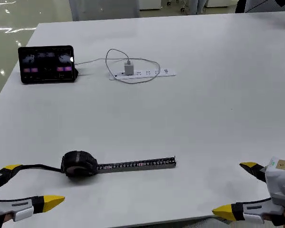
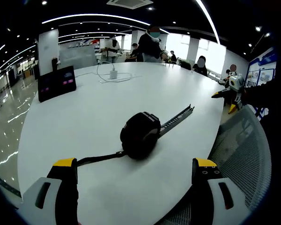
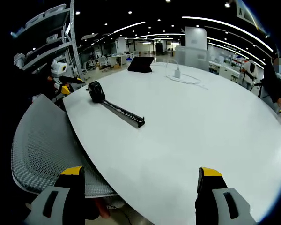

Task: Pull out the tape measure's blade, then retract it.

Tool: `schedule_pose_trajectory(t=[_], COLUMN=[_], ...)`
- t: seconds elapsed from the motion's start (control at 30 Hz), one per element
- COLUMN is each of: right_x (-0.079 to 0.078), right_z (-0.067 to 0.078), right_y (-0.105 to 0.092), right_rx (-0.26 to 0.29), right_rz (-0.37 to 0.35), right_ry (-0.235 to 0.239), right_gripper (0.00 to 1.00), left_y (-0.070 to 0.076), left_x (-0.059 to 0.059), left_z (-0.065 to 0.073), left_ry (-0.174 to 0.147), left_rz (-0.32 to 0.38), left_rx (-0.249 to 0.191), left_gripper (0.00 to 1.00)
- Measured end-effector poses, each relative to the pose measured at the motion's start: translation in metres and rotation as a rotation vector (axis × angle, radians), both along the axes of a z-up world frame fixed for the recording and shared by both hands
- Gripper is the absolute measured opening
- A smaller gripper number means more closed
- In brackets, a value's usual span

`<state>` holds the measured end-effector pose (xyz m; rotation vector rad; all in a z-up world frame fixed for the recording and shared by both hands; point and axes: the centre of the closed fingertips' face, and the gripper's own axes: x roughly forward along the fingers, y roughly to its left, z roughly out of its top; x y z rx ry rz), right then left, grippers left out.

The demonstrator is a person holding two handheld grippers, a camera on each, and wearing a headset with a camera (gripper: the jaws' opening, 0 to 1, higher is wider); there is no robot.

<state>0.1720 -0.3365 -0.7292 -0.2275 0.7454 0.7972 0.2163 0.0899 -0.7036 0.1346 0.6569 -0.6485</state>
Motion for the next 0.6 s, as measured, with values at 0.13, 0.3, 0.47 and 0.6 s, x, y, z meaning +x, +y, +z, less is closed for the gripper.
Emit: schedule_pose_trajectory(t=[0.13, 0.3, 0.47, 0.6], right_x=[0.000, 0.003, 0.007, 0.012], right_z=[0.000, 0.002, 0.003, 0.003], right_y=[-0.004, -0.009, -0.009, -0.007], right_rx=[-0.007, -0.012, -0.009, -0.026], right_rz=[-0.002, 0.013, 0.025, 0.061], right_ry=[0.000, -0.027, -0.033, -0.032], right_gripper=[0.99, 0.99, 0.99, 0.99], left_y=[-0.001, 0.000, 0.000, 0.001], left_x=[-0.002, -0.001, 0.000, -0.001], left_z=[0.001, 0.000, -0.002, -0.002], left_ry=[0.001, -0.003, 0.001, 0.009], left_rz=[0.012, 0.031, 0.032, 0.017], left_rx=[-0.009, -0.026, -0.032, -0.016], left_gripper=[0.99, 0.99, 0.99, 0.99])
